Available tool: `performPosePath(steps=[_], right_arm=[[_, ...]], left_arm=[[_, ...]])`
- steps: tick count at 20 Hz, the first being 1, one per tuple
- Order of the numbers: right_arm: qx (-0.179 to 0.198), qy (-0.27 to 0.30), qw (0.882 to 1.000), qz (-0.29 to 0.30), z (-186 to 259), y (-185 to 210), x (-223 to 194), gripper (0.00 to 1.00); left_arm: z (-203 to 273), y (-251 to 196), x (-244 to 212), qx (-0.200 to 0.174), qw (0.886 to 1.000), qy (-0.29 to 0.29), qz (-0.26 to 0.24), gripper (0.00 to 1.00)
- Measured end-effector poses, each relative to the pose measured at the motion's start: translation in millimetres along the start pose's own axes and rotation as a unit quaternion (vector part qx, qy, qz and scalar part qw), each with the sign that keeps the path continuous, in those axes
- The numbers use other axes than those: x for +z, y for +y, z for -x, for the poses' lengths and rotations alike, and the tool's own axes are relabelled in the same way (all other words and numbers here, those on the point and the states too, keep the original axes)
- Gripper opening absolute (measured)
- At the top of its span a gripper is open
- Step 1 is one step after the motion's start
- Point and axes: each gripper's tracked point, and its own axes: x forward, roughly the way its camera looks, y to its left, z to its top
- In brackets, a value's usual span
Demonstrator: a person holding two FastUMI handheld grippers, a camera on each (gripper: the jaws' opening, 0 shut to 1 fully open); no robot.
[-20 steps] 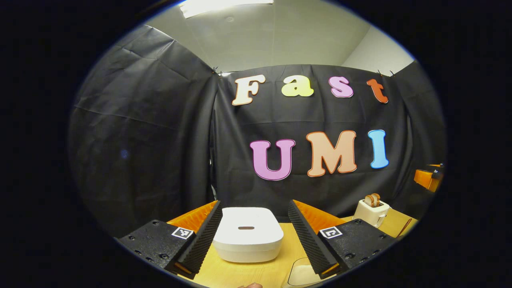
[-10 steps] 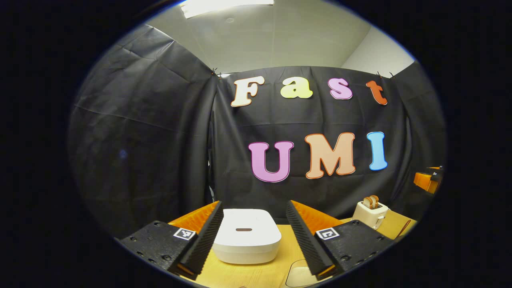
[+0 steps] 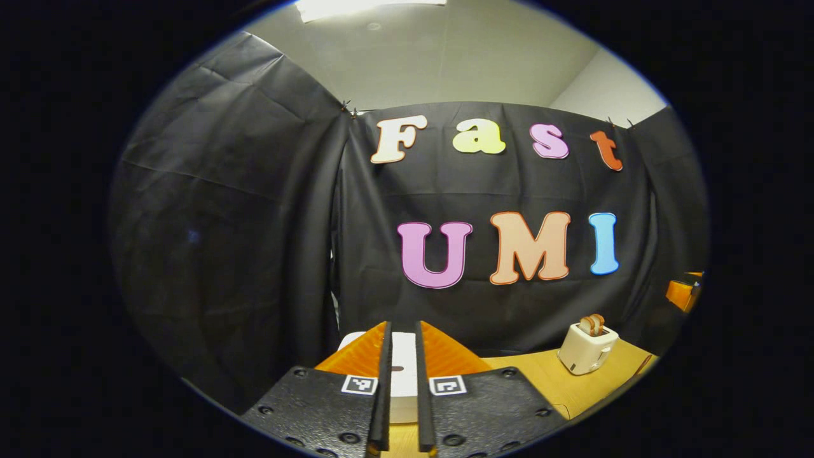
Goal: Close the left gripper, press the button to open the rice cooker; take a wooden spoon from the chopstick holder with the right hand, scoop a spoonful of rice and pour it into the rice cooker, then put the wooden spoon back into the chopstick holder.
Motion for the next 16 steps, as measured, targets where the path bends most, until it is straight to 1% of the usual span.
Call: performPosePath(steps=[1,2,3,4,8,11,13,16], right_arm=[[-0.002,0.001,1.000,0.003,1,0,0,0.98],[-0.002,0.001,1.000,0.005,1,0,0,0.98],[-0.003,0.001,1.000,0.006,2,1,-1,0.98],[-0.002,0.004,1.000,0.005,4,2,-1,0.98],[-0.008,0.006,1.000,0.002,7,4,-2,0.98],[-0.013,0.009,1.000,0.010,13,7,-4,0.98],[-0.019,0.012,1.000,0.014,15,6,-6,0.98],[-0.032,0.014,0.999,0.016,20,4,-4,0.98]], left_arm=[[-4,4,0,0.003,1.000,0.001,0.004,0.01],[-8,9,0,0.006,1.000,0.001,0.008,0.02],[-12,13,0,0.005,1.000,0.001,0.016,0.00],[-16,14,0,-0.001,1.000,0.003,0.026,0.00],[-48,27,-19,-0.012,0.998,0.032,0.049,0.00],[-72,33,-40,-0.019,0.997,0.060,0.050,0.00],[-88,33,-54,-0.026,0.996,0.073,0.044,0.00],[-106,31,-80,-0.039,0.993,0.097,0.048,0.00]])
